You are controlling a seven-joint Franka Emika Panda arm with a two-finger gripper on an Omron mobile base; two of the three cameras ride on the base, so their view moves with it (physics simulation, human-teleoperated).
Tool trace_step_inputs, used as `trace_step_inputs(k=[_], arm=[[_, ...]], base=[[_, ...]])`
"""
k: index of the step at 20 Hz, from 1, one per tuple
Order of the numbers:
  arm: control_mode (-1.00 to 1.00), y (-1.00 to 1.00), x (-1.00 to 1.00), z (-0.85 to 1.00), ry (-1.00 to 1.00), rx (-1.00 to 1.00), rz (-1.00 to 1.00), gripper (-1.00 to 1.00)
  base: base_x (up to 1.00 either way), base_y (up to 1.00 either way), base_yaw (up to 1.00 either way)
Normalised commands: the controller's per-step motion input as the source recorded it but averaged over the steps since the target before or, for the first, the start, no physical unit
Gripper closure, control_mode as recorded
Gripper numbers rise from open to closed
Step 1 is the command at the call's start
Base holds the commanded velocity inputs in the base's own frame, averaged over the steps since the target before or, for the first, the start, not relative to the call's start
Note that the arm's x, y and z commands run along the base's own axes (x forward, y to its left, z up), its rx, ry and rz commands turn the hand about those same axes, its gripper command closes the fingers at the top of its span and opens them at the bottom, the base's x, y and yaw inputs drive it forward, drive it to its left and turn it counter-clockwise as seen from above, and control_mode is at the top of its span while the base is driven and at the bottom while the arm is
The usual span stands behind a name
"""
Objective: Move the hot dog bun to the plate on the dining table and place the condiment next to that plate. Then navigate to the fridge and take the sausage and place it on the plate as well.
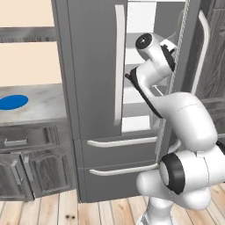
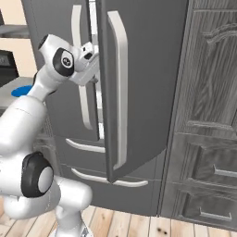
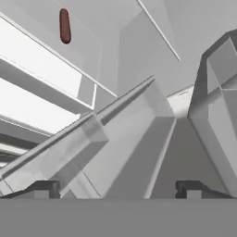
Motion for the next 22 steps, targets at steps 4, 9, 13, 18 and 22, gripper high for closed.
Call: trace_step_inputs(k=[4, 9, 13, 18, 22], arm=[[-1.00, -0.78, -0.53, 0.00, -0.02, 0.04, -0.14, -1.00], [-1.00, -0.96, -0.08, 0.00, 0.00, 0.09, -0.08, -1.00], [-1.00, -1.00, 0.00, 0.00, 0.04, 0.13, -0.04, -1.00], [-1.00, -1.00, 0.01, 0.00, 0.06, 0.14, -0.02, -1.00], [-1.00, -1.00, 0.11, 0.00, 0.07, 0.12, -0.01, -1.00]], base=[[0.00, 0.00, 0.00], [0.00, 0.00, 0.00], [0.00, 0.00, 0.00], [0.00, 0.00, 0.00], [0.00, 0.00, 0.00]])
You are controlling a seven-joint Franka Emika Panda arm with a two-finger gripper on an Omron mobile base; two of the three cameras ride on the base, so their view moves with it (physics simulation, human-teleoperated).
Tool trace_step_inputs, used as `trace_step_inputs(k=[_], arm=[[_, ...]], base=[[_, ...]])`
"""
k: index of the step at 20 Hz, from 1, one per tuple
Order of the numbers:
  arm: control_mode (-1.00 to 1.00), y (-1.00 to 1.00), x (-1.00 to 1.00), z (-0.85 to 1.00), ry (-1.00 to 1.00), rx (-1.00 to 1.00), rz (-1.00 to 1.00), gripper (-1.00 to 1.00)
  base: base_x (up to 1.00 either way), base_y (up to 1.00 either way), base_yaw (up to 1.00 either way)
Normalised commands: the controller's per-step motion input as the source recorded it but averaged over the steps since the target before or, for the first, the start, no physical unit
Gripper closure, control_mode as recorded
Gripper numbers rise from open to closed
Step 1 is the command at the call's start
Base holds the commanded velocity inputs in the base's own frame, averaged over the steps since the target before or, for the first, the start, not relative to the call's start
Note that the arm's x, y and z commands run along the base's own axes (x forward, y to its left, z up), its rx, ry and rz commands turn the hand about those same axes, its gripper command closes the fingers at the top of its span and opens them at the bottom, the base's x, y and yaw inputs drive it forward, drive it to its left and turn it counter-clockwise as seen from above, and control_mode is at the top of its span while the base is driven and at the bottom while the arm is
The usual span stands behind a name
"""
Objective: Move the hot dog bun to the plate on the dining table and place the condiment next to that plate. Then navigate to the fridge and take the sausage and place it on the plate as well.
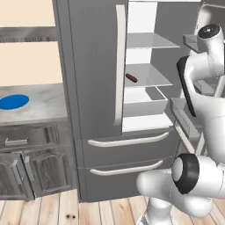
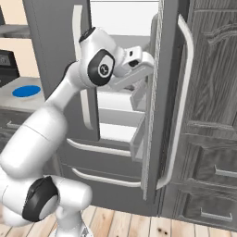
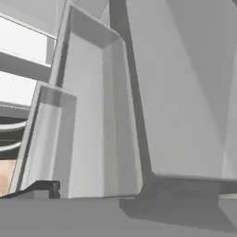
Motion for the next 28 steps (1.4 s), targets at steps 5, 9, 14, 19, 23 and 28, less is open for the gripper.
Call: trace_step_inputs(k=[5, 9, 14, 19, 23, 28], arm=[[-1.00, -0.97, 0.21, 0.00, 0.06, 0.12, 0.00, -1.00], [-1.00, -0.44, 0.03, 0.00, 0.00, 0.09, 0.00, -1.00], [-1.00, 0.23, -0.66, 0.00, -0.03, 0.09, 0.00, -1.00], [-1.00, 0.97, -0.76, -0.04, -0.01, 0.01, 0.01, -1.00], [-1.00, 1.00, -0.36, -0.16, 0.00, 0.00, 0.09, -1.00], [-1.00, 1.00, 0.05, -0.33, -0.01, 0.03, 0.08, -1.00]], base=[[0.00, 0.00, 0.00], [0.00, 0.00, 0.00], [0.00, 0.00, 0.00], [0.00, 0.00, 0.00], [0.00, 0.00, 0.00], [0.00, 0.00, 0.00]])
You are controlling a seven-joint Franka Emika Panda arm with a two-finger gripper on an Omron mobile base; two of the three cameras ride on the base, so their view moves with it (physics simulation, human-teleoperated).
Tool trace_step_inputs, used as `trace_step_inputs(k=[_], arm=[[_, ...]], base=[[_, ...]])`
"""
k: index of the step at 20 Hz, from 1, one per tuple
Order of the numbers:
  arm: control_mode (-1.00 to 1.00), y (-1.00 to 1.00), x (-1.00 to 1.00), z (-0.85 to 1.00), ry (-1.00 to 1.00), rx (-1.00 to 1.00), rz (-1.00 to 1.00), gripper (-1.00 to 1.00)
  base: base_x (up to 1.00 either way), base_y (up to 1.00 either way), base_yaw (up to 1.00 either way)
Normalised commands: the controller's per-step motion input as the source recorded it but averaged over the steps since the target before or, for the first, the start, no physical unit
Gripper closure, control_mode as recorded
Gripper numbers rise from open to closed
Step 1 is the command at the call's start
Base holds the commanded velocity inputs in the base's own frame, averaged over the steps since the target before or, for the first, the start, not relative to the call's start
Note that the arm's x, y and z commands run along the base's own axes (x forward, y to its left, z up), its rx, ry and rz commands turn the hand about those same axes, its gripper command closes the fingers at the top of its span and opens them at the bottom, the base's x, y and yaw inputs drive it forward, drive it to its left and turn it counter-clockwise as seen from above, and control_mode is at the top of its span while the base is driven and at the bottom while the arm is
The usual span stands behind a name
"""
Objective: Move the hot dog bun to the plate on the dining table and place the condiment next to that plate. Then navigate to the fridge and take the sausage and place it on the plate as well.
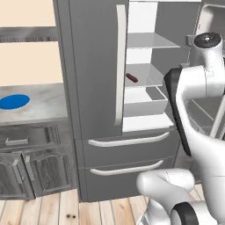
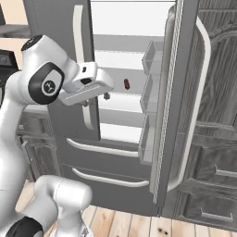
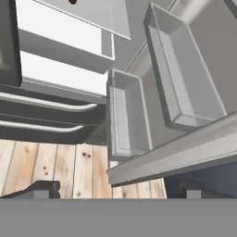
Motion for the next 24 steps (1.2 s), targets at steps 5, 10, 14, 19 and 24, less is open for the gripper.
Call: trace_step_inputs(k=[5, 10, 14, 19, 24], arm=[[-1.00, 0.92, 0.36, -0.27, -0.12, 0.13, 0.04, -1.00], [-1.00, 0.74, 0.63, -0.14, -0.10, 0.16, 0.00, -1.00], [-1.00, 0.56, 0.53, 0.10, -0.08, 0.13, 0.02, -1.00], [-1.00, 0.45, 0.54, 0.28, -0.09, 0.05, 0.10, -1.00], [-1.00, 0.10, 0.45, 0.21, -0.10, 0.05, 0.03, -1.00]], base=[[0.00, 0.00, 0.00], [0.00, 0.00, 0.00], [0.00, 0.00, 0.00], [0.00, 0.00, 0.00], [0.00, 0.00, 0.00]])
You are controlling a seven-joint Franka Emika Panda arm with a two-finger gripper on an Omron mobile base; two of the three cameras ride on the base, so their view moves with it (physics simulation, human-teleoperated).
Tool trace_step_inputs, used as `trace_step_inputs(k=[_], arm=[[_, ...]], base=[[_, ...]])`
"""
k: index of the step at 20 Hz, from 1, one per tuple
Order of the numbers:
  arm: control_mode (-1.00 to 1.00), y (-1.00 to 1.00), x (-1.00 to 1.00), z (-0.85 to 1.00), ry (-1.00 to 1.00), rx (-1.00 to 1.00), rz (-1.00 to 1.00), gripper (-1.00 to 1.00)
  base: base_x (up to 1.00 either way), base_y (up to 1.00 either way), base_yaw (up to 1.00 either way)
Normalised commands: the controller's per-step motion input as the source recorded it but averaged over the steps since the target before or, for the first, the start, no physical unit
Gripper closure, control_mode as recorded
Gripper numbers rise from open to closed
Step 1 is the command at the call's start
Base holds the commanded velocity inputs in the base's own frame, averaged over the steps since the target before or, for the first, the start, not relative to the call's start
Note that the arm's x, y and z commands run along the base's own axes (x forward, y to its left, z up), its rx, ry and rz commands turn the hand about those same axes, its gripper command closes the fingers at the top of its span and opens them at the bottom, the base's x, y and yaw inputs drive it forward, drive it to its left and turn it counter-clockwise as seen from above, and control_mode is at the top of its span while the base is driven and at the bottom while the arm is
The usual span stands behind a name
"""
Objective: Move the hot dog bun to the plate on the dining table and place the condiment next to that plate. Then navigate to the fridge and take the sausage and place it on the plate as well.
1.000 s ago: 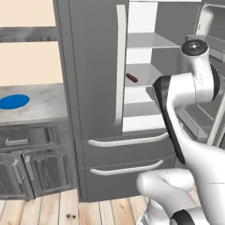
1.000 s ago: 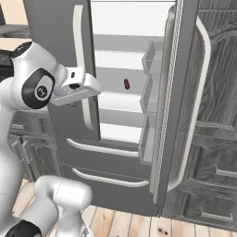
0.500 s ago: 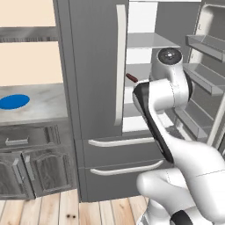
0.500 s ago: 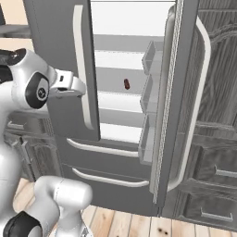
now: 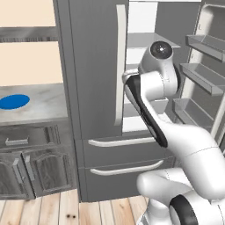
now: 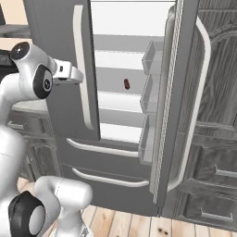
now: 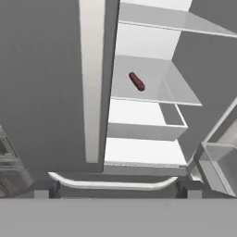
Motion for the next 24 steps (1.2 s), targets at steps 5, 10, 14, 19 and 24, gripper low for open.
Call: trace_step_inputs(k=[5, 10, 14, 19, 24], arm=[[-1.00, 0.05, 0.51, 0.02, -0.11, 0.06, 0.00, -1.00], [-1.00, 0.32, 0.50, 0.00, -0.04, 0.08, 0.01, -1.00], [-1.00, 0.10, 0.44, 0.00, -0.01, 0.07, 0.00, -1.00], [-1.00, 0.00, 0.47, 0.00, 0.00, 0.04, 0.00, -1.00], [-1.00, 0.00, 0.51, 0.00, 0.00, 0.06, 0.00, -1.00]], base=[[0.00, 0.00, 0.00], [0.00, 0.00, 0.00], [0.00, 0.00, 0.00], [0.00, 0.00, 0.00], [0.00, 0.00, 0.00]])
